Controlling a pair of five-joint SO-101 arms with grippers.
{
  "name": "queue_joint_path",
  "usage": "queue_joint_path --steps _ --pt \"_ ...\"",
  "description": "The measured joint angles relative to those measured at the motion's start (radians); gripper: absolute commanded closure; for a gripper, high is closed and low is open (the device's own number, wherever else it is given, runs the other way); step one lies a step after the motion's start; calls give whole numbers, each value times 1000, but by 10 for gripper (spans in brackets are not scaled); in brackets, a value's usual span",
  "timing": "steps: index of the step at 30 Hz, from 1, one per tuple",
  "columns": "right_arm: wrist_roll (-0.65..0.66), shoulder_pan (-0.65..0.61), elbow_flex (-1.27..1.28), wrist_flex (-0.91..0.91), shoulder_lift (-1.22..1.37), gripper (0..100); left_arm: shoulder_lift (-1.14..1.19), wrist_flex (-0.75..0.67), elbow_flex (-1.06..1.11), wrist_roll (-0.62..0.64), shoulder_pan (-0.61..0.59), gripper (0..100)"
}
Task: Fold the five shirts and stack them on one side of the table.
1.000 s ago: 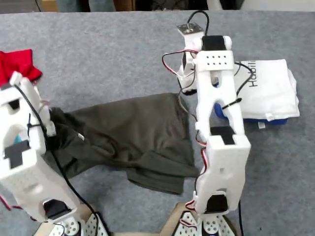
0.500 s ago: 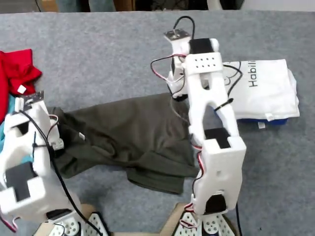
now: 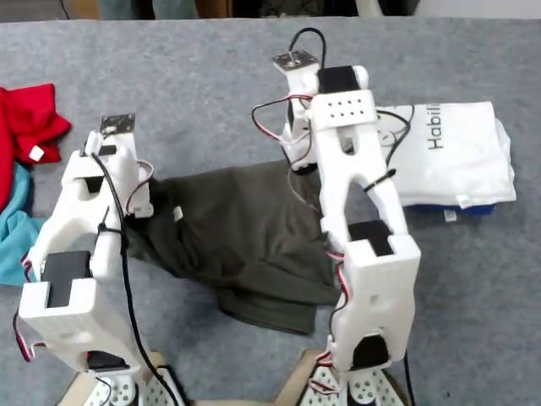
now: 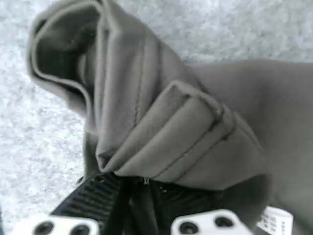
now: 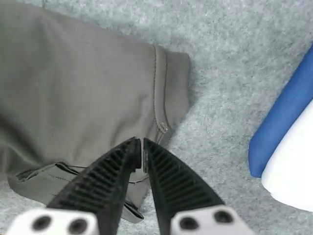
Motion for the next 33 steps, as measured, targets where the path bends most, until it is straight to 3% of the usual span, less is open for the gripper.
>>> queue_joint_path --steps 5,11,16,20,24,28,30,33 --pt "0 0 0 0 0 980 0 21 -18 3 -60 971" --pt "0 0 0 0 0 980 -41 170 -121 8 -180 971" --pt "0 0 0 0 0 980 -269 281 -163 2 -213 971" --pt "0 0 0 0 0 981 -493 342 -83 -72 -238 969" --pt "0 0 0 0 0 981 -552 295 173 -144 -324 963" --pt "0 0 0 0 0 981 -554 169 407 -207 -354 823" --pt "0 0 0 0 0 981 -554 121 456 -203 -356 761" --pt "0 0 0 0 0 981 -543 66 474 -173 -356 749"
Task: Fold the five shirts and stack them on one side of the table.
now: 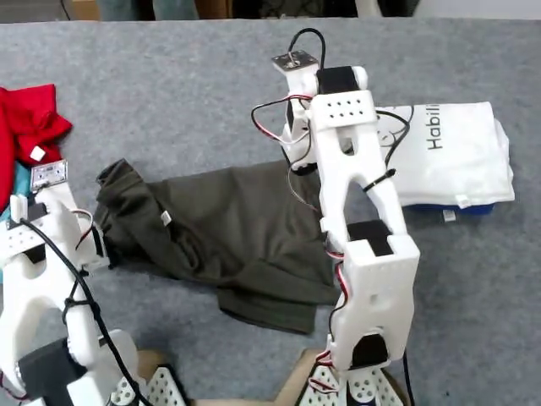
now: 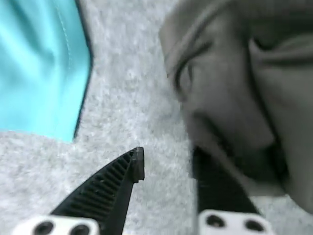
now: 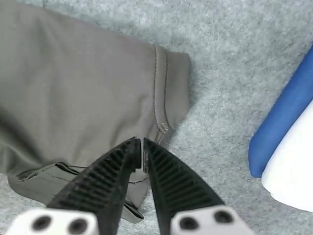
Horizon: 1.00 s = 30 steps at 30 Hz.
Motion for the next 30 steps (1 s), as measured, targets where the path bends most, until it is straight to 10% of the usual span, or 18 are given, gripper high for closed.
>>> queue_joint_path --steps 23,30 --pt "0 -37 0 0 0 980 180 -95 -86 129 147 973" --pt "0 -37 0 0 0 980 127 84 -261 97 137 971"
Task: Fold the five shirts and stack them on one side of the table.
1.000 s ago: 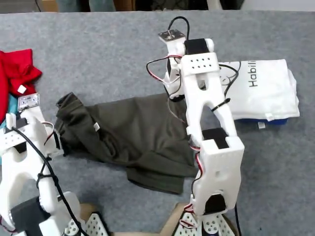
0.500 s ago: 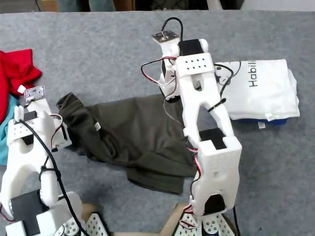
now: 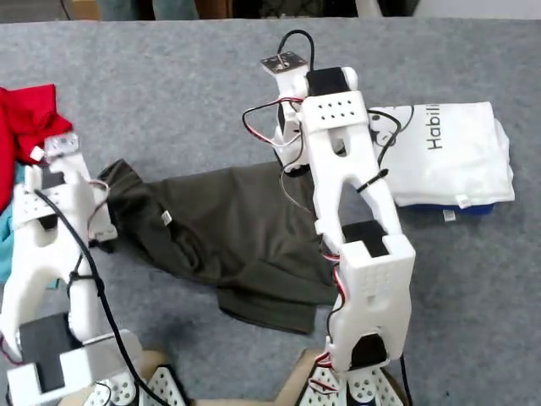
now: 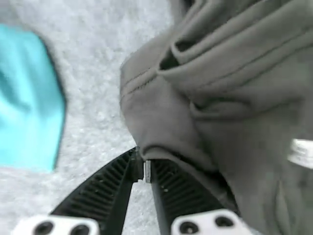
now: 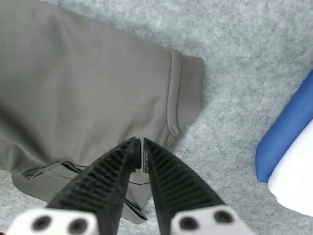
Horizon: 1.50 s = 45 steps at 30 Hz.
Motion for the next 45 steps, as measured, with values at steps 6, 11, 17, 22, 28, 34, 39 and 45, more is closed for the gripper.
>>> queue_joint_path --steps 6,11,17,22,28,34,39,45 --pt "0 0 0 0 0 980 -103 196 -172 -172 2 971" --pt "0 0 0 0 0 980 -114 328 -227 -353 2 946" --pt "0 0 0 0 0 980 -98 345 -210 -411 -6 759" --pt "0 0 0 0 0 980 -92 313 -235 -262 -61 759" --pt "0 0 0 0 0 980 -84 304 -255 -203 -209 801" --pt "0 0 0 0 0 980 -83 77 -14 -198 -278 874" --pt "0 0 0 0 0 980 -83 -170 216 -193 -279 877" --pt "0 0 0 0 0 980 -80 -288 293 -97 -221 877"
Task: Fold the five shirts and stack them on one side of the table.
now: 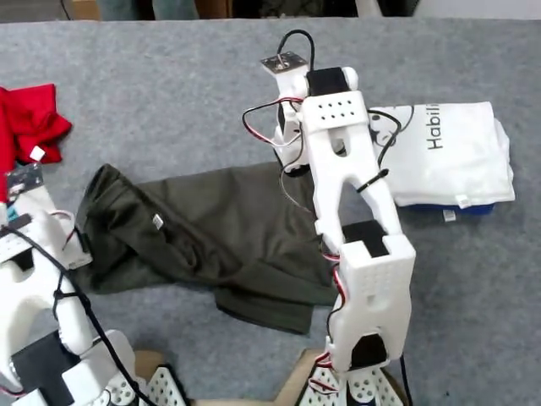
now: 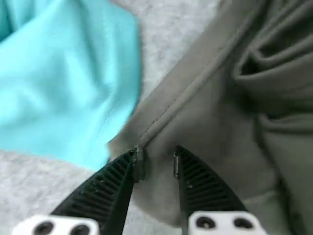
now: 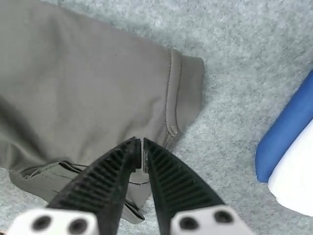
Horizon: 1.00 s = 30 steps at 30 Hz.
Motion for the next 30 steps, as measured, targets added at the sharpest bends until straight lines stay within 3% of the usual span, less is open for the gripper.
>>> queue_joint_path --steps 6,10,14,18,22,25,30 --pt "0 0 0 0 0 980 0 34 -94 92 95 873" --pt "0 0 0 0 0 980 0 213 -325 129 129 873" --pt "0 5 0 0 0 980 35 361 -585 138 244 860" --pt "0 32 0 0 0 980 186 373 -661 135 350 768" --pt "0 51 0 0 0 980 414 400 -736 172 359 771" --pt "0 48 0 0 0 980 546 411 -815 219 359 804" --pt "12 49 0 0 0 980 606 427 -885 258 362 977"
